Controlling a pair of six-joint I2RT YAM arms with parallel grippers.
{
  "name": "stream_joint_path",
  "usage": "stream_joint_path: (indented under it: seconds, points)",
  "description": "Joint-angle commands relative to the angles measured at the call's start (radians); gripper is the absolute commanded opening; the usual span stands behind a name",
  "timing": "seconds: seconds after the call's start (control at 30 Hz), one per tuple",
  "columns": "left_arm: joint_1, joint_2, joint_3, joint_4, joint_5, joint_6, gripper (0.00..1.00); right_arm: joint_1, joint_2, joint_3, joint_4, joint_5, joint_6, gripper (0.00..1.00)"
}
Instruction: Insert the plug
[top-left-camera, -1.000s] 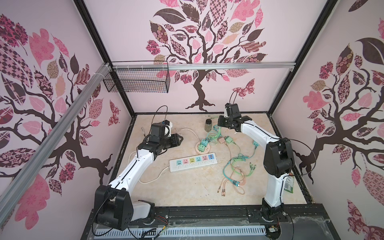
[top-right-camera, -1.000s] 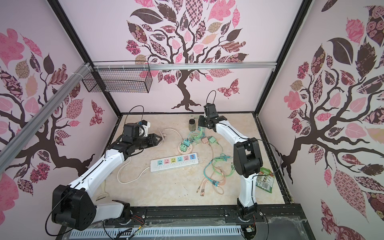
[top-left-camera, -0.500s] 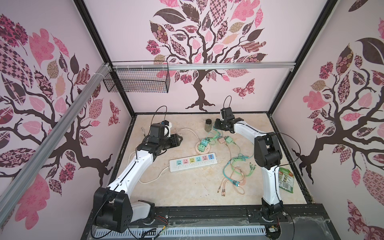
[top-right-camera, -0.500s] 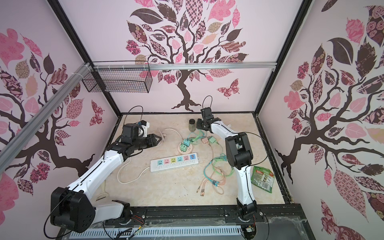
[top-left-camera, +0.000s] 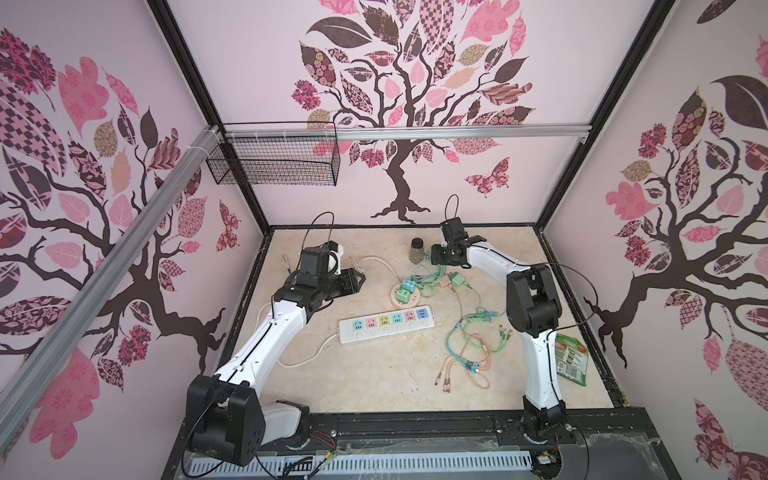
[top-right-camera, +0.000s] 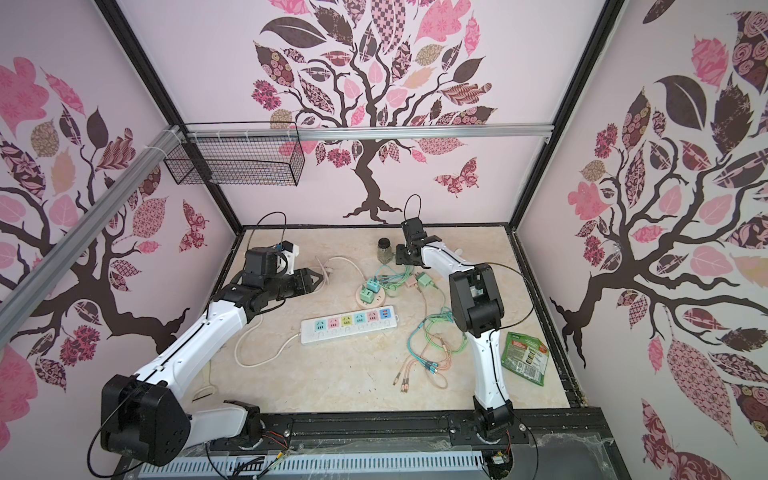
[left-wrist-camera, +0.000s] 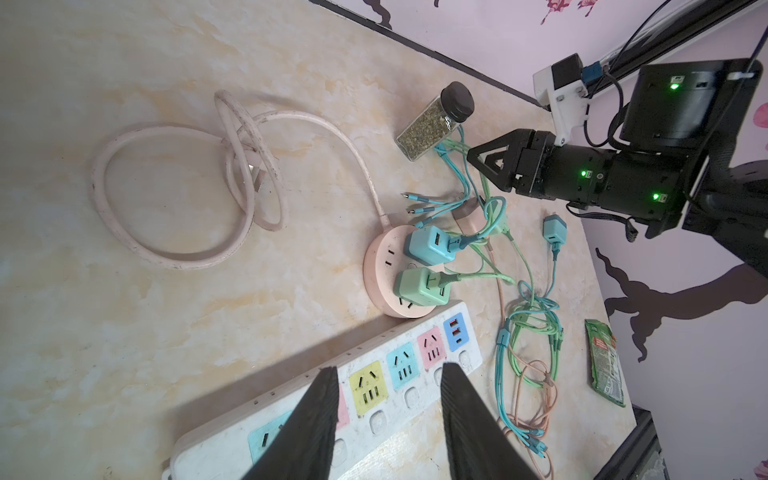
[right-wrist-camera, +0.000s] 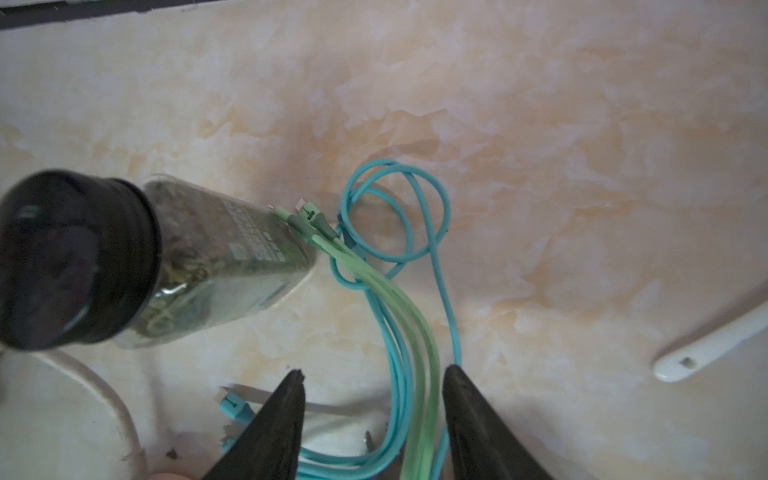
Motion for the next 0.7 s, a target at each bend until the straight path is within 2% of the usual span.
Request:
stream_joint_path:
  seconds: [0.0, 0.13, 0.33, 0.5, 0.67]
  points:
    - [0.005, -0.013, -0.021, 0.003, 0.007, 0.016, 0.44, -0.037, -0.149, -0.039, -0.053, 0.044, -0.088, 0.63]
    - [0.005, -0.002, -0.019, 0.005, 0.015, 0.015, 0.45, -0.098, -0.257, -0.153, -0.013, -0.034, -0.131, 0.69]
    - [0.005, 0.003, -0.019, 0.015, 0.024, 0.009, 0.46, -0.108, -0.324, -0.295, -0.002, 0.034, -0.258, 0.72]
    - [0.005, 0.004, -0.014, 0.016, 0.034, 0.009, 0.46, -0.109, -0.356, -0.415, 0.044, -0.039, -0.317, 0.63]
    - [0.005, 0.006, -0.012, 0.011, 0.037, 0.013, 0.46, -0.108, -0.375, -0.472, 0.057, -0.180, -0.319, 0.59]
